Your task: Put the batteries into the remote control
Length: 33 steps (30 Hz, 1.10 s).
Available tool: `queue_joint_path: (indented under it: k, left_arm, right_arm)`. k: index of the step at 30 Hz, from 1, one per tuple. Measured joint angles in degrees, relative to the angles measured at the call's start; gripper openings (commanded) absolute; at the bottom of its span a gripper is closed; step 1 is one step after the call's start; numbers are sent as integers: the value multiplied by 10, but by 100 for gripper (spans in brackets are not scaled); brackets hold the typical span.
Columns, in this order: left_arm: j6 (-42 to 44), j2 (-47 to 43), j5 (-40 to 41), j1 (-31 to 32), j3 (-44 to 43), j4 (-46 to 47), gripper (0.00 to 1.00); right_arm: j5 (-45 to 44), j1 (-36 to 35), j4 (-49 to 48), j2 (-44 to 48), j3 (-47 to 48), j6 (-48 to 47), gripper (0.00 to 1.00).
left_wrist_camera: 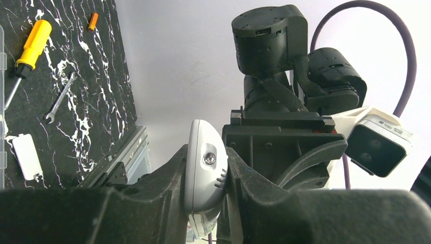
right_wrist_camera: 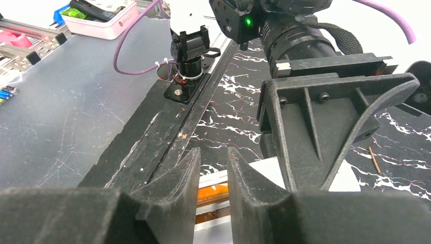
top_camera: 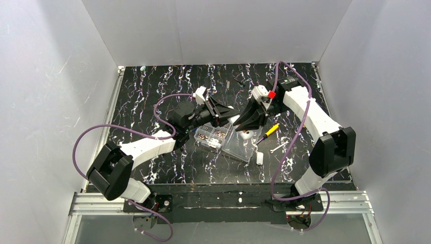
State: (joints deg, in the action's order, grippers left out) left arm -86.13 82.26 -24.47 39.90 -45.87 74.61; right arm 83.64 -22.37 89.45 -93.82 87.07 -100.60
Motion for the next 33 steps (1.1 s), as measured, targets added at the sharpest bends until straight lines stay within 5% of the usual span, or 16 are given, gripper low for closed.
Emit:
queue_joint_path:
  k: [14,15,20,33]
  left_arm:
    - [-2,-1,-9,4,0,29,0]
    - [-2,-1,-9,4,0,31,0]
    - [0,-1,-12,5,0,33,0]
    - [7,-1,-15,5,5,30,0]
  right_arm:
    - [9,-2,-4,67,-6,-3,45]
    - [16,-1,-4,86,-11,-6,56]
    - [30,15,-1,174,-56,-39,78]
    - [30,78,-1,172,-111,-47,84]
